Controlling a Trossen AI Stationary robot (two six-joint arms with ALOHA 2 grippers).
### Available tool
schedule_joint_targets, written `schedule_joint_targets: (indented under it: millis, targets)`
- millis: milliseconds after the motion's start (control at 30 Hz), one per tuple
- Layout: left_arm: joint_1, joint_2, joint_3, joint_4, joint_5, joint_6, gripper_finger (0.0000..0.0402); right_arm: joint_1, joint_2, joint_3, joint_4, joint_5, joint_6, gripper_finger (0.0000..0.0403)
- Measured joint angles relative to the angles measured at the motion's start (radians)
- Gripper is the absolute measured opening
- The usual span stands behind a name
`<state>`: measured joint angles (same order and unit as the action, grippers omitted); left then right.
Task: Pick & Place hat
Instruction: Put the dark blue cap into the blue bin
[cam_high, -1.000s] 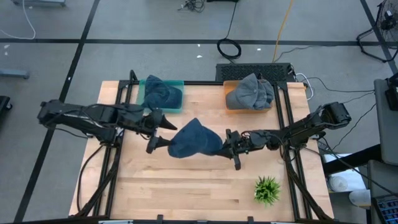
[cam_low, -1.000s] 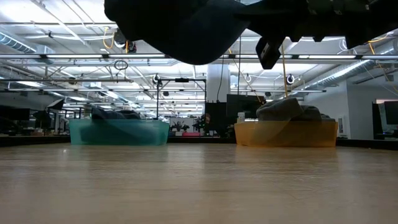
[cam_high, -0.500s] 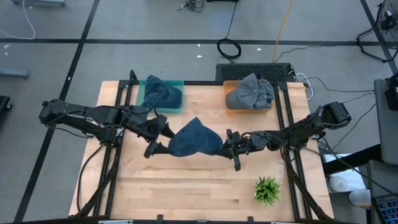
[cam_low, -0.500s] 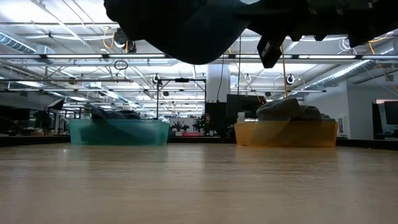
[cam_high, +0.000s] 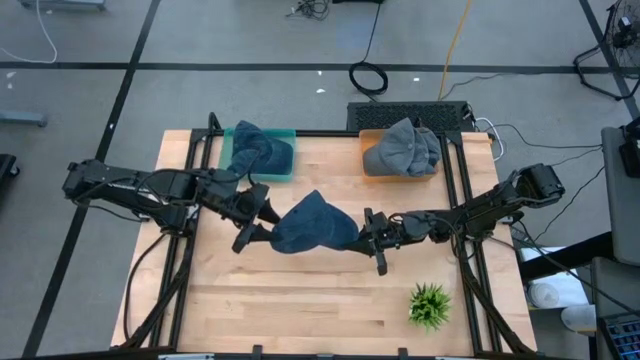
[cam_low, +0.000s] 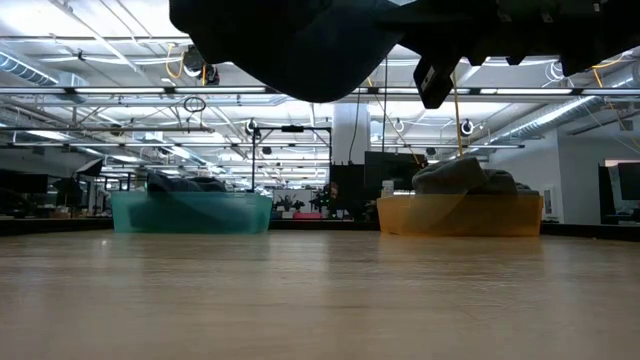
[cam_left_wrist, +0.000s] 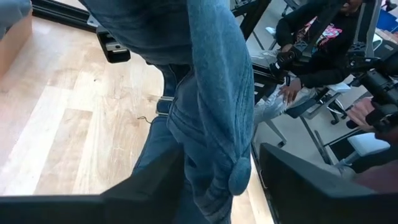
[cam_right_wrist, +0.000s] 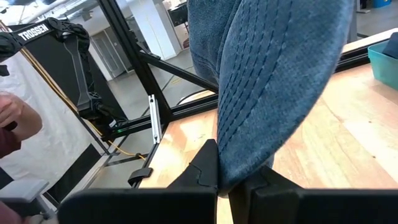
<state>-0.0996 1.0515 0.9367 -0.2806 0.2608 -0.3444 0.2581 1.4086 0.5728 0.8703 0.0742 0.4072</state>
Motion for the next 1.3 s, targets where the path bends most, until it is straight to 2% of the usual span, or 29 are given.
schedule_joint_targets:
  millis: [533, 733, 933, 1100, 1300]
  targets:
    - [0.000, 0.002, 0.000, -0.003, 0.000, 0.004, 0.0023, 0.005, 0.000, 0.000, -0.006, 0.000, -0.008, 0.0001]
    - [0.000, 0.002, 0.000, -0.005, 0.000, 0.028, 0.0021, 0.006, 0.000, 0.000, -0.015, 0.000, -0.016, 0.0025]
    - [0.000, -0.026, 0.000, 0.015, 0.000, 0.021, 0.0021, 0.020, 0.000, 0.000, -0.014, 0.000, -0.140, 0.0087]
    - [0.000, -0.088, 0.000, 0.056, -0.005, 0.024, 0.0021, 0.033, -0.035, 0.000, -0.003, 0.000, -0.227, 0.0136]
    - [0.000, -0.195, 0.000, 0.058, -0.067, 0.062, 0.0021, 0.031, -0.123, 0.001, 0.051, 0.005, -0.285, 0.0164]
